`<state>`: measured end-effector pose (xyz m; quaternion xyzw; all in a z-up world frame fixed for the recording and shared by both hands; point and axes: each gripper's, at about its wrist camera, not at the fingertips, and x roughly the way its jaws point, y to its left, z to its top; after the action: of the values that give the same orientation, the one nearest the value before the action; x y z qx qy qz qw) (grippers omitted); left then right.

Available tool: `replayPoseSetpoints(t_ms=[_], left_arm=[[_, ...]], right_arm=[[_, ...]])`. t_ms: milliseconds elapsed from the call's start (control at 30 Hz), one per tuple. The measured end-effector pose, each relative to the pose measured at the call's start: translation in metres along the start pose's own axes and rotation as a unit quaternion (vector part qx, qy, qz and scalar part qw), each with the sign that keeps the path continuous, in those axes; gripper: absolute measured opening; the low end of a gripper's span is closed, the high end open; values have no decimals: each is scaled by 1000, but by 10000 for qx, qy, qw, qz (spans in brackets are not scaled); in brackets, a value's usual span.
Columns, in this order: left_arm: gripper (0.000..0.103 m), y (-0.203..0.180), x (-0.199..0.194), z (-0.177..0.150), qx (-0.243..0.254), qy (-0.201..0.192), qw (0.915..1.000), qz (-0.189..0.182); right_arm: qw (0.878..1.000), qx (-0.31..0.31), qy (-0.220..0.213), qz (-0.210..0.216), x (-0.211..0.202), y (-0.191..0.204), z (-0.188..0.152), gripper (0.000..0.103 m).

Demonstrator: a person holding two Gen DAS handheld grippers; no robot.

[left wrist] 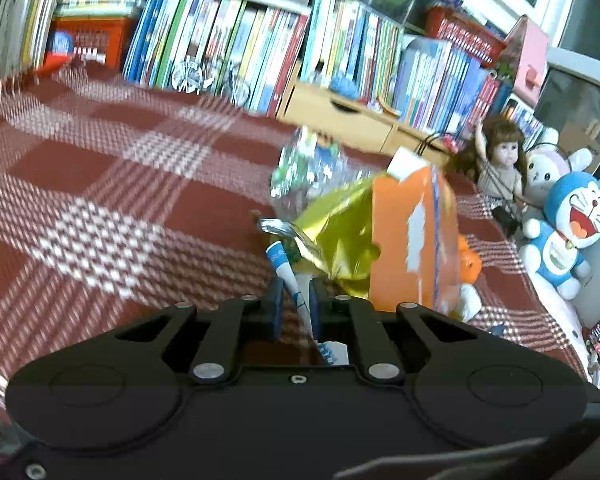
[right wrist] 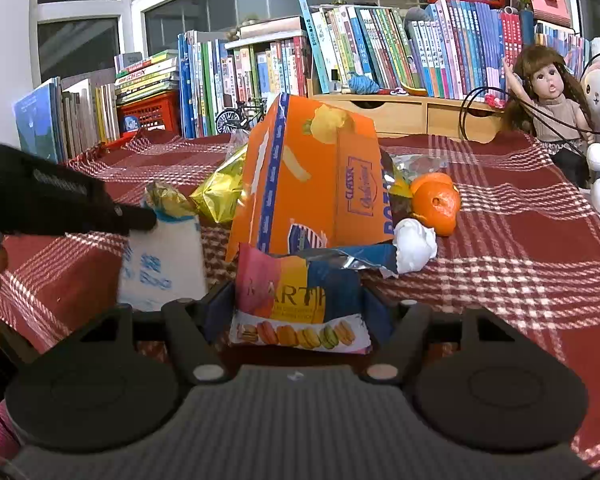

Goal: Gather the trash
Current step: 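Lift both held bags and carry them past the table edge over the black bin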

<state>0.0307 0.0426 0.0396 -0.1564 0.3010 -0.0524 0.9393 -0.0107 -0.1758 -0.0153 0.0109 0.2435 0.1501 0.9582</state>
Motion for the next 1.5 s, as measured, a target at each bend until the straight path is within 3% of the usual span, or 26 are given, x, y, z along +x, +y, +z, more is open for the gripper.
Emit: replayPoseSetpoints(t_ms=[133, 267, 400, 467, 633, 733, 833, 933, 1000, 1067, 1100, 1167, 1267, 1500], left_arm=[[13, -12, -13, 2, 541, -344, 9971, 415], [13, -27, -22, -6, 1156, -662, 9872, 879], [19, -14, -23, -11, 626, -363, 9960, 517], [54, -4, -20, -16, 330, -130, 9979, 534], [86, 4, -13, -33, 7, 183, 9981, 595], [95, 2, -5, -36, -251, 311, 9982, 449], [102, -11, 4, -39, -272, 227, 9975, 610], [102, -28, 19, -42, 2, 232, 9956, 910], [97, -38, 28, -44, 350, 248, 9943, 979], [64, -47, 29, -50, 771, 151, 9908, 1105], [62, -50, 27, -53, 912, 61, 9897, 1106], [42, -48, 20, -55, 863, 24, 9931, 788], [34, -48, 12, -55, 948, -37, 9937, 589], [29, -50, -17, -55, 1046, -230, 9938, 291]], right_arm=[[10000, -7, -30, 9, -2, 2, 1, 70], [10000, -76, -41, 0, -4, 5, 1, 70], [10000, -89, -29, 12, -6, 6, -1, 70], [10000, -92, -24, -1, -6, 6, -3, 70], [9999, -101, -1, -55, -8, 5, -8, 70], [9998, -151, -31, -95, -12, 5, -10, 70], [9995, -260, -71, -160, -17, 4, -13, 70], [9990, -344, -102, -260, -21, 3, -16, 70], [9990, -327, -103, -290, -23, 0, -16, 70], [9991, -266, -99, -308, -24, -4, -17, 70], [9992, -236, -102, -315, -24, -5, -18, 70], [9993, -182, -110, -321, -25, -8, -19, 70], [9995, -110, -111, -291, -24, -11, -19, 70], [9997, -12, -166, -176, -25, -8, -17, 67]])
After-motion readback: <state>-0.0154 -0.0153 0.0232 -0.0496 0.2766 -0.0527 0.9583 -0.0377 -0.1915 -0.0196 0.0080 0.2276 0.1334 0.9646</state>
